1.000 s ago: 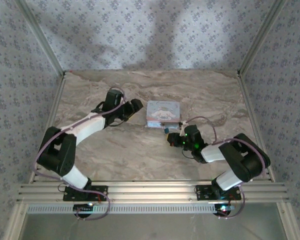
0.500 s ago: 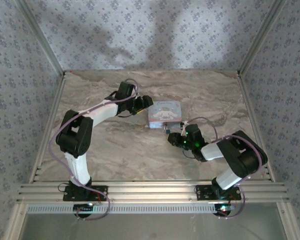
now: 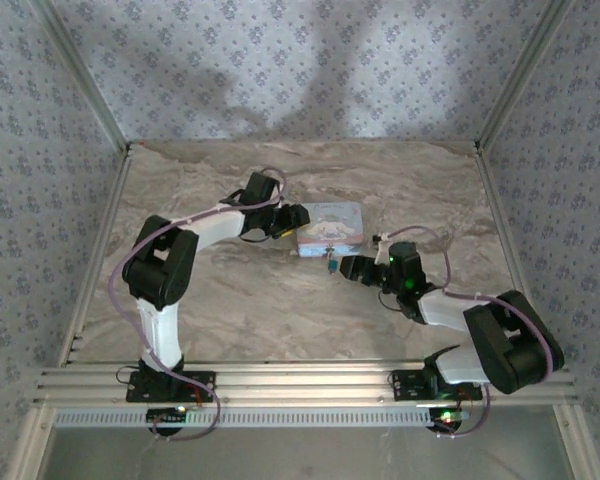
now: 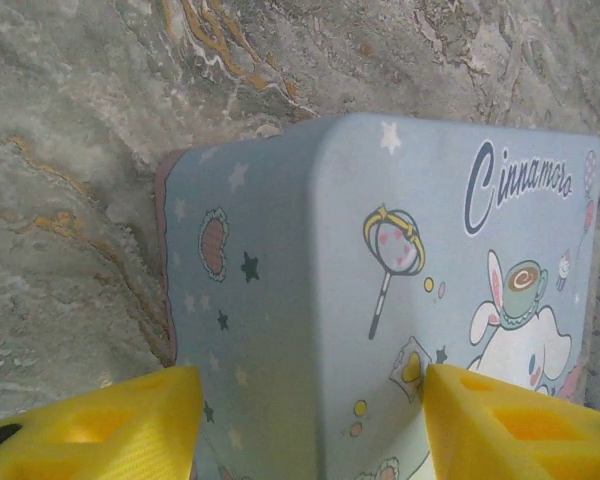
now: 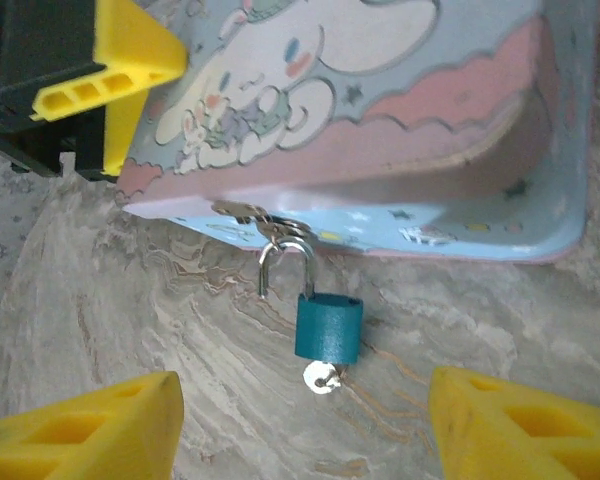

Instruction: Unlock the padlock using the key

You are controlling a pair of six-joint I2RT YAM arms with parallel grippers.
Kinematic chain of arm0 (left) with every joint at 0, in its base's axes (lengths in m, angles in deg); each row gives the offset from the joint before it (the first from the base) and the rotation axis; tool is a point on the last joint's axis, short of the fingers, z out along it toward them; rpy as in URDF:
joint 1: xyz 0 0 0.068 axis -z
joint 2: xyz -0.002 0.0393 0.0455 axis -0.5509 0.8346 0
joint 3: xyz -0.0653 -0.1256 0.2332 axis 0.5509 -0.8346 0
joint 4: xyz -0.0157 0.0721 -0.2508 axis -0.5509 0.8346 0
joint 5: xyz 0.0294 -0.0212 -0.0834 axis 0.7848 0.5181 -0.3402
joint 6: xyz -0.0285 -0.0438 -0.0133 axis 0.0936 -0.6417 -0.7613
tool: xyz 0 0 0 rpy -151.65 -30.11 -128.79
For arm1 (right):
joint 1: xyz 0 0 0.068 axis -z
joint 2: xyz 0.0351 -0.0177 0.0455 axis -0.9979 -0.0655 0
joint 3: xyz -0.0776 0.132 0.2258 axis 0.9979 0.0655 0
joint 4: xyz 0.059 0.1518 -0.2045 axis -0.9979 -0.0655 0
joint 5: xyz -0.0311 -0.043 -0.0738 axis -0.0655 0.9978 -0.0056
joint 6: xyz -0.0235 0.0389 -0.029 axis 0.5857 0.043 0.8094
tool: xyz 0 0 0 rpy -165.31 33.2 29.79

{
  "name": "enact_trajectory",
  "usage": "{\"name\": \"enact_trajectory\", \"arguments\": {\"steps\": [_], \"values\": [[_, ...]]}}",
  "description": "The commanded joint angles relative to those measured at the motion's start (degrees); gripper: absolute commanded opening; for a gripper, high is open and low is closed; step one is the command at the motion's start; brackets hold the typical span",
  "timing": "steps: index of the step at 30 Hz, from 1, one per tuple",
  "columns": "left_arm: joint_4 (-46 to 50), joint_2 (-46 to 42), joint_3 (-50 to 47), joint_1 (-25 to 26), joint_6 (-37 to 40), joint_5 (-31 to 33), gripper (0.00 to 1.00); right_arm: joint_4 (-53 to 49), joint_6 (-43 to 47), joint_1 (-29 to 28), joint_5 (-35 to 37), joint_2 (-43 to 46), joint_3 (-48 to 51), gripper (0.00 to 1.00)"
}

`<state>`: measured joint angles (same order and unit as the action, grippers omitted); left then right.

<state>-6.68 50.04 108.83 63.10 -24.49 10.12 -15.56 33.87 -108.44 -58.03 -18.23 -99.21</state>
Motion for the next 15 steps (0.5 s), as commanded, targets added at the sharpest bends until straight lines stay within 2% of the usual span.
{"name": "enact_trajectory", "arguments": {"steps": [1, 10, 15], "values": [[1.6, -1.6, -4.8, 0.6, -0.6, 0.1, 0.57, -0.6, 3.7, 1.6, -5.8, -2.4, -4.5, 0.70], [-1.1, -6.2, -12.6, 1.5, -2.9, 1.7, 0.56, 4.9, 6.0, 4.0, -10.9, -13.3, -11.5, 0.74], [-2.3, -8.2, -14.7, 1.5, -4.2, 2.2, 0.56, 2.5, 9.5, 3.9, -8.1, -11.1, -11.2, 0.75]]}}
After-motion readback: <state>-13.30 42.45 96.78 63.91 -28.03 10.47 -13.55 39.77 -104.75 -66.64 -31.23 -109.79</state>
